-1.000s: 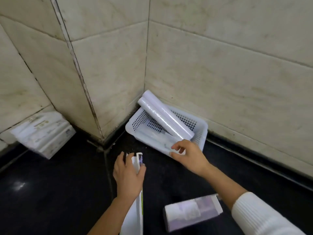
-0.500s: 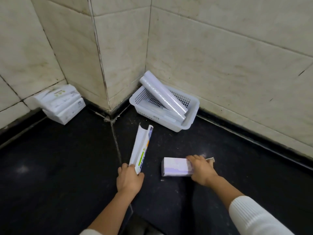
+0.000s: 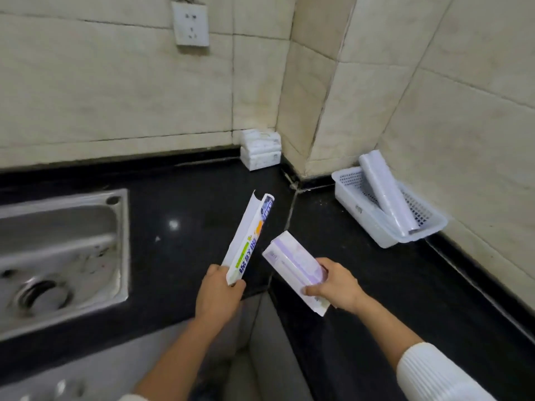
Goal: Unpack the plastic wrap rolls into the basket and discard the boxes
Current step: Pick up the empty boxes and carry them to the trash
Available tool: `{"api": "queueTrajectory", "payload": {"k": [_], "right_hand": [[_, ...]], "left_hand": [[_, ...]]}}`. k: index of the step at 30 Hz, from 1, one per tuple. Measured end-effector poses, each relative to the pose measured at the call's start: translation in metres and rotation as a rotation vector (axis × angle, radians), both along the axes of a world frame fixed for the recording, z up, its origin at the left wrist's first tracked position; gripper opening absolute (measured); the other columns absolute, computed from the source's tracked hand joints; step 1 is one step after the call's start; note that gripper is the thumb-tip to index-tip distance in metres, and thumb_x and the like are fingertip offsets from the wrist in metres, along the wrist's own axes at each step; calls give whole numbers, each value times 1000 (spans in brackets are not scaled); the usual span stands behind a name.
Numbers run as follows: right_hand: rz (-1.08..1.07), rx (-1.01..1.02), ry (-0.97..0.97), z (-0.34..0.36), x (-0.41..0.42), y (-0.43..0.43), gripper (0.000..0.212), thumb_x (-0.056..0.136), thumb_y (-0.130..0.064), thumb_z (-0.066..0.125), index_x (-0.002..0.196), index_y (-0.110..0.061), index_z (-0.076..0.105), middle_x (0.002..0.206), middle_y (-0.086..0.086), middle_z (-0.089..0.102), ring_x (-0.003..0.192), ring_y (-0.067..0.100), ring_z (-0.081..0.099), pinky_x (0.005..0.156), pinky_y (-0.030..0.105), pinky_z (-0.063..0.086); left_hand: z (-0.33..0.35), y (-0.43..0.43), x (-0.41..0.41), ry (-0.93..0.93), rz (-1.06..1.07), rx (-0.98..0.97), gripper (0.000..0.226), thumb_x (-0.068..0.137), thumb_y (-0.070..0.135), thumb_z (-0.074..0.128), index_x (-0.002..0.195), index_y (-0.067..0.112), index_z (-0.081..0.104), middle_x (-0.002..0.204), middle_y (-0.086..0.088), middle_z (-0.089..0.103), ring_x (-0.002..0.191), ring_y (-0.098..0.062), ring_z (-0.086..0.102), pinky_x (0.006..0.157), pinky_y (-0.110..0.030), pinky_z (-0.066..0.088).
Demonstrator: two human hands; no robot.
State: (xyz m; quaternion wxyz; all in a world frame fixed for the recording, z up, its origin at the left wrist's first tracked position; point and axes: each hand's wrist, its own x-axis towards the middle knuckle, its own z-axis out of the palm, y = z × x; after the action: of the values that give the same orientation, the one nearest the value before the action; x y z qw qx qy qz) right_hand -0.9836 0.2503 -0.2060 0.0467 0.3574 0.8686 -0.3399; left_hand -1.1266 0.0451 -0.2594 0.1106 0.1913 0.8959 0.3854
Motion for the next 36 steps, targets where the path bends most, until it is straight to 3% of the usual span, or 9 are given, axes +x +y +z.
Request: {"api": "queueTrajectory", "payload": {"k": [4, 9, 13, 19, 24, 27, 29, 32, 36], "right_hand": [[291, 4, 16, -4, -10, -77, 56, 62, -38, 81, 113, -28, 59, 98, -10, 63, 90, 17, 62, 77, 37, 51], [650, -19, -34, -10, -8, -210, 55, 63, -37, 81, 114, -28, 61, 104, -7, 68, 99, 19, 63, 92, 39, 47], [902, -51, -116, -24, 20, -329, 51, 64, -38, 80, 111, -28, 63, 95, -7, 66, 90, 18, 62, 81, 32, 46], [1257, 2, -208, -44, 99, -507, 52, 60, -38, 79, 108, -25, 61, 96, 0, 70, 86, 21, 66, 79, 31, 50], [1444, 35, -258, -74, 199, -661, 58, 60, -38, 79, 112, -22, 60, 106, 1, 65, 99, 25, 61, 91, 44, 47], [1491, 65, -349, -99, 267, -746, 58, 61, -41, 78, 111, -20, 58, 104, 2, 64, 101, 27, 61, 92, 43, 46], [1527, 67, -418, -118, 308, -799, 56, 62, -40, 78, 110, -17, 58, 104, 4, 64, 100, 29, 61, 92, 43, 46], [1583, 72, -496, -141, 359, -866, 57, 64, -39, 77, 111, -14, 56, 109, 8, 66, 98, 29, 63, 94, 44, 48], [1624, 120, -518, -185, 408, -935, 56, 66, -49, 69, 110, -18, 55, 111, 5, 66, 101, 27, 61, 93, 44, 47]], "left_hand": [[-12, -108, 59, -28, 326, 28, 22, 81, 14, 65, 93, -4, 62, 96, -19, 56, 85, -36, 58, 67, -31, 38], [-11, -255, 141, -56, 622, -64, 25, 82, 19, 63, 99, 0, 63, 100, -20, 58, 86, -37, 61, 70, -37, 45], [-18, -360, 228, -103, 846, -95, 20, 81, 25, 61, 81, 6, 58, 89, -19, 59, 80, -36, 62, 62, -36, 42], [-44, -497, 383, -265, 1198, -106, 28, 82, 29, 62, 100, 7, 61, 96, -8, 49, 82, -30, 58, 65, -29, 38], [-70, -614, 524, -384, 1381, -58, 33, 81, 27, 63, 107, 7, 62, 99, -9, 55, 78, -26, 56, 65, -30, 44], [-80, -681, 612, -453, 1450, 5, 42, 80, 24, 64, 119, 10, 62, 106, -14, 61, 88, -30, 62, 69, -32, 48], [-88, -723, 664, -516, 1506, 8, 46, 81, 24, 64, 125, 12, 60, 102, -14, 63, 84, -29, 62, 64, -29, 44], [-104, -770, 721, -671, 1555, 2, 45, 82, 27, 64, 122, 5, 60, 105, -18, 66, 91, -32, 64, 68, -31, 47], [-148, -811, 758, -754, 1635, 140, 39, 83, 28, 65, 117, 8, 63, 104, -12, 67, 87, -26, 64, 63, -24, 39]]}}
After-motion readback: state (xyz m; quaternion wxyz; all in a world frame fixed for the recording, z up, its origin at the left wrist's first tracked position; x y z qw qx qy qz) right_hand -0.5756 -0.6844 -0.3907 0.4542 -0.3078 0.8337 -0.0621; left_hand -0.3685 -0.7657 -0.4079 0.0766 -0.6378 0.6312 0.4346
